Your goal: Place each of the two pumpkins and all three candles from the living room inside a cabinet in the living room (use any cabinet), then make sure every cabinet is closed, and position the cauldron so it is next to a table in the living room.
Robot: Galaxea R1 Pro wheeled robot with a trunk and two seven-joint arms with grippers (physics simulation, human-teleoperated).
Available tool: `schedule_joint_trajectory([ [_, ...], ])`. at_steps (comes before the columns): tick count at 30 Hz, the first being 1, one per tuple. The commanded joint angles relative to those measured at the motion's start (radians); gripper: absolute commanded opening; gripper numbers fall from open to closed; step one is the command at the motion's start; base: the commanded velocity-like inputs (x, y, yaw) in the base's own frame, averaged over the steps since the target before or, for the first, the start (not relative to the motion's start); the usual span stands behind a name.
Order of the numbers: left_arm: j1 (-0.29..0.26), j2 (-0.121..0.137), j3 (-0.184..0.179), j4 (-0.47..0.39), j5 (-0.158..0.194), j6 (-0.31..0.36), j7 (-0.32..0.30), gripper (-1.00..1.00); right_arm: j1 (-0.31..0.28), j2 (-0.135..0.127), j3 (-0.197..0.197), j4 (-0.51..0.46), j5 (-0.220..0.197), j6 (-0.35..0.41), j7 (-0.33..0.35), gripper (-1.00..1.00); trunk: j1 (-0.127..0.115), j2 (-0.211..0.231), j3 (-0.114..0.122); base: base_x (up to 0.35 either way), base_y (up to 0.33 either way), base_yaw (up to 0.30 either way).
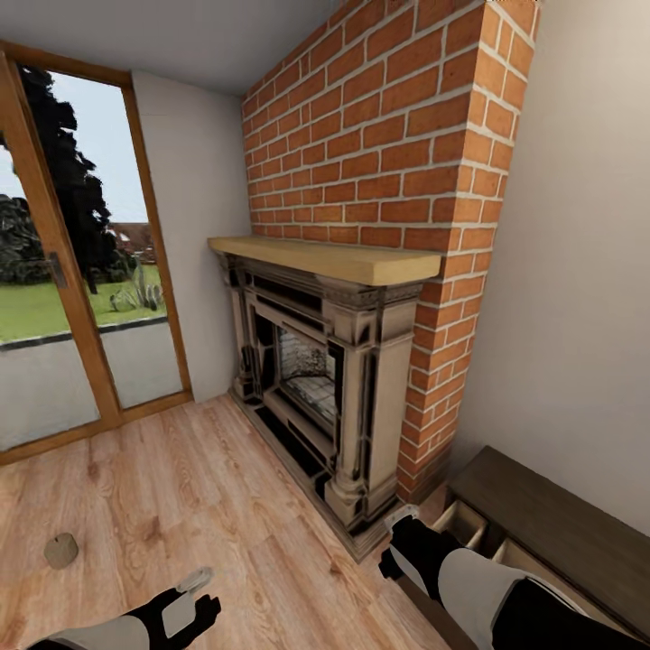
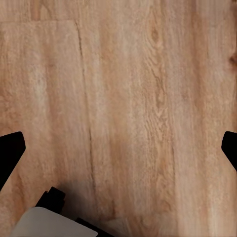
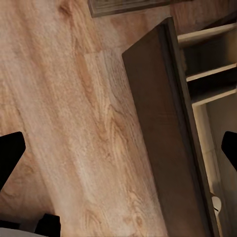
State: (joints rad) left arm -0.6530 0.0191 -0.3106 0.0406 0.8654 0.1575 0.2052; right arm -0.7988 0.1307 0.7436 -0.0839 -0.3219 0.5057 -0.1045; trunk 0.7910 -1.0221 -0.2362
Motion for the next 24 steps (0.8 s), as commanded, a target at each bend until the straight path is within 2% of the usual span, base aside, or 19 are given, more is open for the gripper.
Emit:
schedule_joint_trajectory([
  [1, 0.001, 0.000, -0.008, 0.001, 0.007, 0.001, 0.002, 1.00, 0.000, 0.000, 0.007, -0.002, -0.010, 0.005, -0.006, 1.00, 0.000, -0.001, 0.000, 0.000, 0.000, 0.168],
  [9, 0.007, 0.002, -0.008, 0.001, 0.008, -0.002, 0.002, 1.00, 0.000, 0.000, 0.007, -0.002, -0.009, 0.005, -0.006, 1.00, 0.000, -0.001, 0.011, 0.035, 0.009, 0.186],
  [24, 0.007, 0.002, -0.007, 0.000, 0.010, -0.004, 0.002, 1.00, 0.000, 0.000, 0.007, -0.002, -0.009, 0.005, -0.007, 1.00, 0.000, -0.001, 0.022, 0.227, 0.176, 0.256],
])
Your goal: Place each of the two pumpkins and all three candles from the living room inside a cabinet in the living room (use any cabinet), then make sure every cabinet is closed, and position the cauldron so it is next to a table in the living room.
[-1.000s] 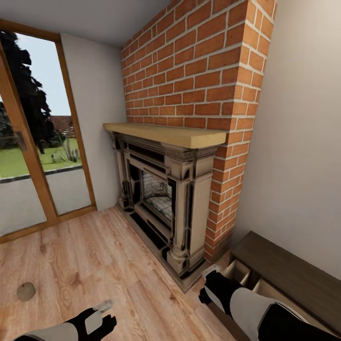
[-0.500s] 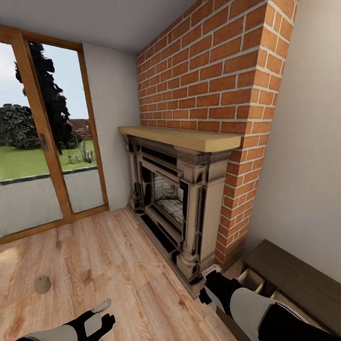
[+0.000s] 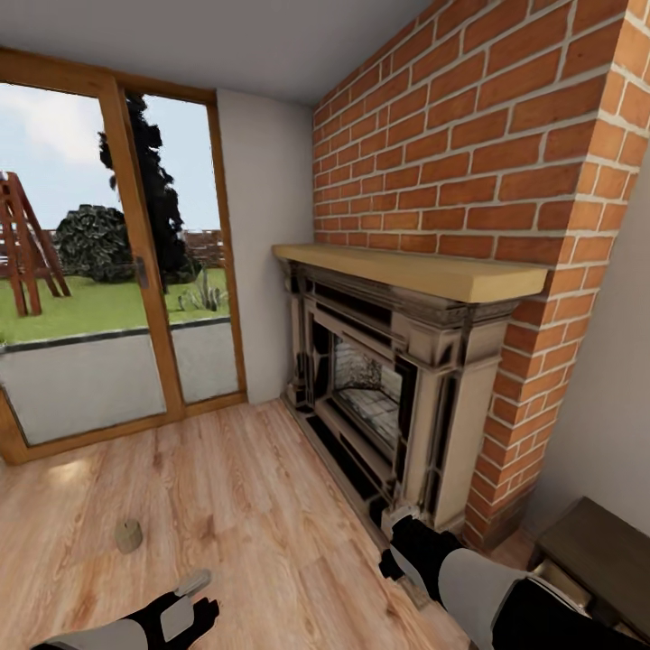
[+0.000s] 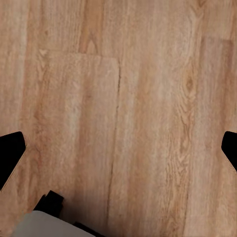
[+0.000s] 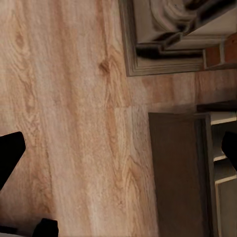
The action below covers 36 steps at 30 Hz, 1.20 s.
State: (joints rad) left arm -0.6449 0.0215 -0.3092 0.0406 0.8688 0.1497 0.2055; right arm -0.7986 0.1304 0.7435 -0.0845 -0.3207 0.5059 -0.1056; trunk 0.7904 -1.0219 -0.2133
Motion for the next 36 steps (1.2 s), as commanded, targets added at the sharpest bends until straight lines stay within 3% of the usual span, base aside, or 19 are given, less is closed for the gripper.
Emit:
schedule_joint_trajectory([
  [1, -0.001, 0.000, -0.008, 0.000, 0.007, 0.004, 0.002, 1.00, -0.001, 0.000, 0.007, -0.001, -0.011, 0.005, -0.006, 1.00, 0.001, -0.001, -0.001, 0.245, 0.197, 0.267],
  [17, -0.001, -0.001, -0.009, -0.001, 0.007, 0.004, 0.002, 1.00, -0.001, 0.000, 0.007, -0.001, -0.011, 0.005, -0.006, 1.00, 0.001, -0.001, 0.004, 0.252, 0.203, 0.159],
  [36, -0.001, -0.002, -0.009, 0.000, 0.007, 0.004, 0.002, 1.00, -0.001, 0.000, 0.007, -0.001, -0.011, 0.005, -0.006, 1.00, 0.001, -0.001, 0.004, 0.242, 0.192, 0.283],
])
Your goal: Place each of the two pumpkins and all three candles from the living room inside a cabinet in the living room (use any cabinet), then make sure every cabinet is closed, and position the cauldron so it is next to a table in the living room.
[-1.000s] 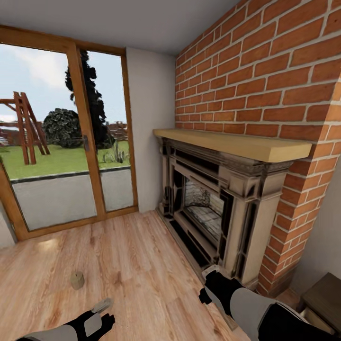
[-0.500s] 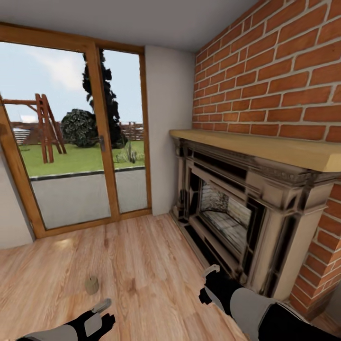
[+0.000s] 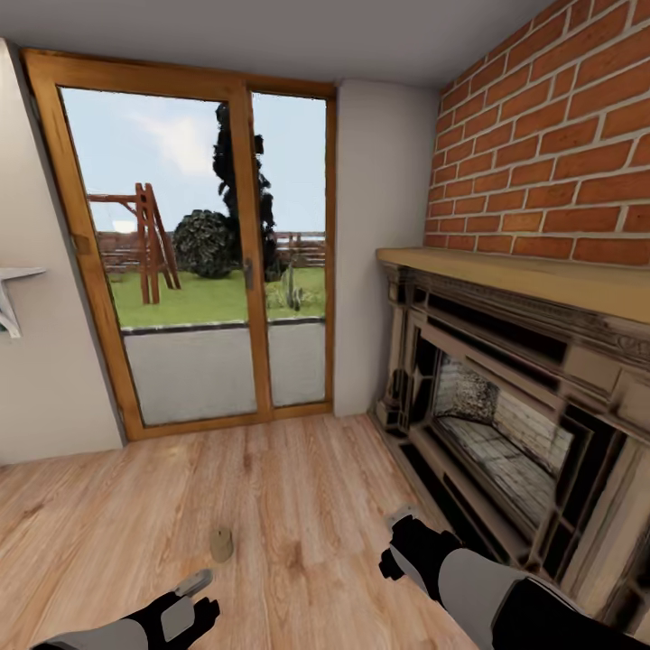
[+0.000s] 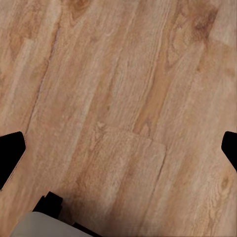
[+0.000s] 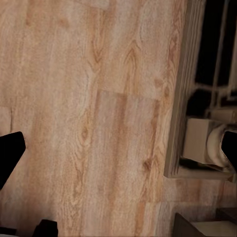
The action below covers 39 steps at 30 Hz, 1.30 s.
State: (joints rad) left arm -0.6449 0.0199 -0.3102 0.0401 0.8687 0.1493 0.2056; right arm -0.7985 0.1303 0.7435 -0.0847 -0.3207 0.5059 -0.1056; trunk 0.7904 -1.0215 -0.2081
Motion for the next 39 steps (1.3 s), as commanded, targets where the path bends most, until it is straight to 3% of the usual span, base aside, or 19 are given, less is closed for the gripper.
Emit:
schedule_joint_trajectory([
  [1, -0.001, 0.000, -0.009, 0.000, 0.007, 0.004, 0.002, 1.00, -0.001, 0.000, 0.007, -0.001, -0.011, 0.005, -0.006, 1.00, 0.001, -0.002, -0.001, 0.184, 0.155, 0.293],
  [39, -0.001, 0.000, -0.008, 0.000, 0.007, 0.004, 0.002, 1.00, -0.001, 0.000, 0.007, -0.001, -0.011, 0.005, -0.006, 1.00, 0.001, -0.002, -0.001, 0.168, 0.136, 0.293],
])
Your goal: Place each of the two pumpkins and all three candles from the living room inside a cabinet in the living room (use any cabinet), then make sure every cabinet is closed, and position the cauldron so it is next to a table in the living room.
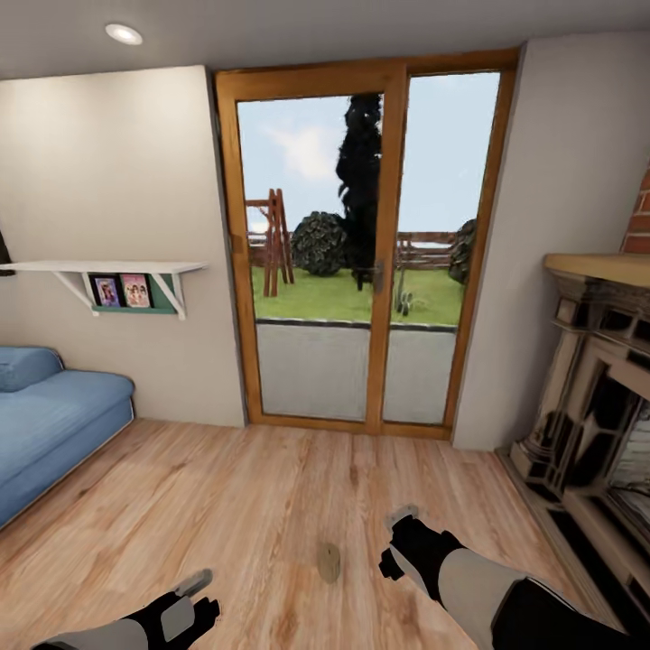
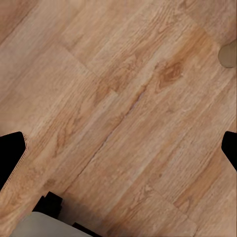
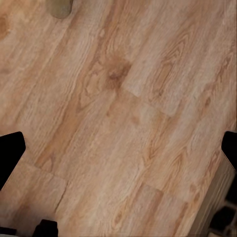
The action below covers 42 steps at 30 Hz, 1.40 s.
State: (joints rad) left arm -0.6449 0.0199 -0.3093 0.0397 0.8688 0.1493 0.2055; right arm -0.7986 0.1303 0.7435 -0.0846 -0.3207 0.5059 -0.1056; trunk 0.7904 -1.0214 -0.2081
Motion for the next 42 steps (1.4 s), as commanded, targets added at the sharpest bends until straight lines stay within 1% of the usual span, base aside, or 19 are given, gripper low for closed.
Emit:
schedule_joint_trajectory([
  [1, -0.001, 0.000, -0.009, 0.000, 0.007, 0.004, 0.002, 1.00, -0.001, 0.000, 0.007, -0.001, -0.011, 0.005, -0.006, 1.00, 0.001, -0.002, -0.001, 0.165, 0.122, 0.293],
  [9, -0.001, 0.000, -0.010, 0.001, 0.007, 0.005, 0.002, 1.00, -0.001, 0.000, 0.005, -0.001, -0.012, 0.005, -0.006, 1.00, 0.001, -0.002, -0.001, 0.197, 0.100, 0.286],
  [14, -0.001, 0.000, -0.010, 0.000, 0.007, 0.005, 0.002, 1.00, -0.001, 0.000, 0.004, -0.001, -0.014, 0.005, -0.006, 1.00, 0.001, -0.002, -0.001, 0.311, 0.017, 0.067],
  [20, -0.001, 0.002, -0.009, -0.002, 0.008, 0.004, 0.002, 1.00, -0.001, -0.001, -0.007, -0.002, -0.021, 0.002, -0.005, 1.00, 0.001, -0.002, -0.001, 0.057, 0.001, 0.004],
  [23, -0.001, 0.003, -0.009, -0.006, 0.008, 0.004, 0.000, 1.00, -0.001, -0.002, -0.054, -0.003, -0.022, 0.002, -0.006, 1.00, 0.001, -0.002, -0.001, 0.008, 0.000, 0.001],
  [24, -0.001, 0.004, -0.010, -0.008, 0.008, 0.004, -0.002, 1.00, -0.001, -0.002, -0.085, -0.004, -0.023, 0.002, -0.006, 1.00, 0.001, -0.002, -0.001, 0.004, 0.000, 0.000],
  [26, -0.001, 0.004, -0.011, -0.009, 0.007, 0.004, -0.004, 1.00, -0.001, -0.002, -0.116, -0.005, -0.023, 0.002, -0.005, 1.00, 0.001, -0.002, -0.001, 0.003, 0.000, 0.000],
  [27, -0.001, 0.004, -0.012, -0.011, 0.005, 0.004, -0.005, 1.00, -0.001, -0.001, -0.152, -0.006, -0.022, 0.002, -0.005, 1.00, 0.001, -0.002, -0.001, 0.001, 0.000, 0.000],
  [31, -0.001, 0.003, -0.014, -0.024, 0.002, 0.004, -0.007, 1.00, -0.001, -0.001, -0.182, -0.008, -0.022, -0.008, -0.005, 1.00, 0.001, -0.002, -0.001, 0.000, 0.000, 0.000],
  [33, -0.001, 0.003, -0.016, -0.039, 0.000, 0.005, -0.007, 1.00, -0.001, -0.001, -0.189, -0.008, -0.023, -0.022, -0.006, 1.00, 0.001, -0.002, -0.001, 0.000, 0.000, 0.000],
  [34, -0.001, 0.005, -0.017, -0.072, -0.003, 0.008, -0.008, 1.00, -0.001, -0.001, -0.195, -0.009, -0.023, -0.040, -0.007, 1.00, 0.005, -0.009, -0.005, 0.000, 0.000, 0.000],
  [36, -0.002, 0.010, -0.016, -0.089, -0.005, 0.014, -0.009, 1.00, -0.001, -0.001, -0.197, -0.009, -0.024, -0.045, -0.007, 1.00, 0.012, -0.023, -0.011, 0.000, 0.000, 0.000],
  [38, -0.002, 0.015, -0.016, -0.098, -0.005, 0.030, -0.010, 1.00, -0.001, -0.001, -0.198, -0.009, -0.024, -0.046, -0.006, 1.00, 0.020, -0.037, -0.017, 0.000, 0.000, 0.000],
  [39, -0.002, 0.019, -0.016, -0.120, -0.005, 0.076, -0.009, 1.00, -0.001, -0.001, -0.198, -0.009, -0.024, -0.046, -0.005, 1.00, 0.024, -0.044, -0.020, 0.000, 0.000, 0.000],
  [40, -0.002, 0.020, -0.016, -0.137, -0.005, 0.106, -0.009, 1.00, -0.001, -0.001, -0.199, -0.009, -0.024, -0.046, -0.004, 1.00, 0.028, -0.051, -0.023, 0.000, 0.000, 0.000],
  [41, -0.002, 0.021, -0.016, -0.146, -0.005, 0.121, -0.009, 1.00, -0.001, -0.001, -0.199, -0.009, -0.024, -0.046, -0.004, 1.00, 0.031, -0.058, -0.026, 0.000, 0.000, 0.000],
  [42, -0.003, 0.023, -0.016, -0.290, -0.009, 0.288, -0.001, 1.00, -0.001, -0.001, -0.211, -0.009, -0.041, -0.048, -0.006, 1.00, 0.035, -0.065, -0.030, 0.000, 0.000, 0.000],
])
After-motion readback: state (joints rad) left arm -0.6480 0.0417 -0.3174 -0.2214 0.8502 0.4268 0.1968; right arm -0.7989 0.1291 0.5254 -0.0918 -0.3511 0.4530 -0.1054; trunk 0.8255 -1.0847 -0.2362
